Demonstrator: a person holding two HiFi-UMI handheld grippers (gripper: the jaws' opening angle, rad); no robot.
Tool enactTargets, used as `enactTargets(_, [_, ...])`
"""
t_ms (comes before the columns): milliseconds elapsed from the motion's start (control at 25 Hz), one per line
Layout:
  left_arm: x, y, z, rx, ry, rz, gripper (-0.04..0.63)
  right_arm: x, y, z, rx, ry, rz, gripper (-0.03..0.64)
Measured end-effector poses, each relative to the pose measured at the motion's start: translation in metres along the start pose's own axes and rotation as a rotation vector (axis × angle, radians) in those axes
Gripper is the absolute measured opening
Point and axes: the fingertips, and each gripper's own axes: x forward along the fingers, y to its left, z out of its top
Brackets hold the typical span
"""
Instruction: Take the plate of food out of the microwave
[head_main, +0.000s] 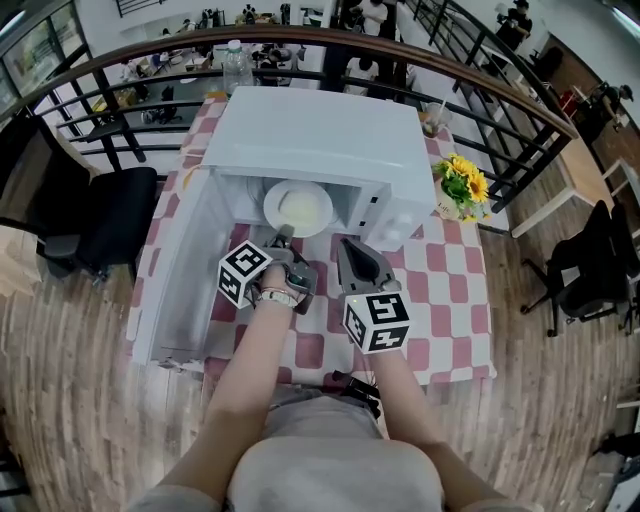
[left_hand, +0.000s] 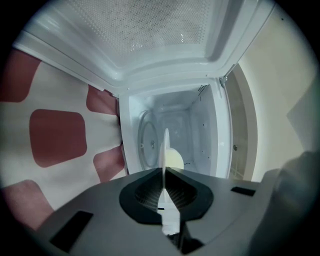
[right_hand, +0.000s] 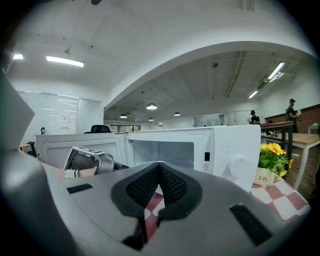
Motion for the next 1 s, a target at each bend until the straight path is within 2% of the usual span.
enactTargets(1000, [-0.077,-0.018,-0.028,0.025,0.015,-0.084,0.017,-0.042,0.033,0.009,-0.019,-0.028,-0.032,0.021])
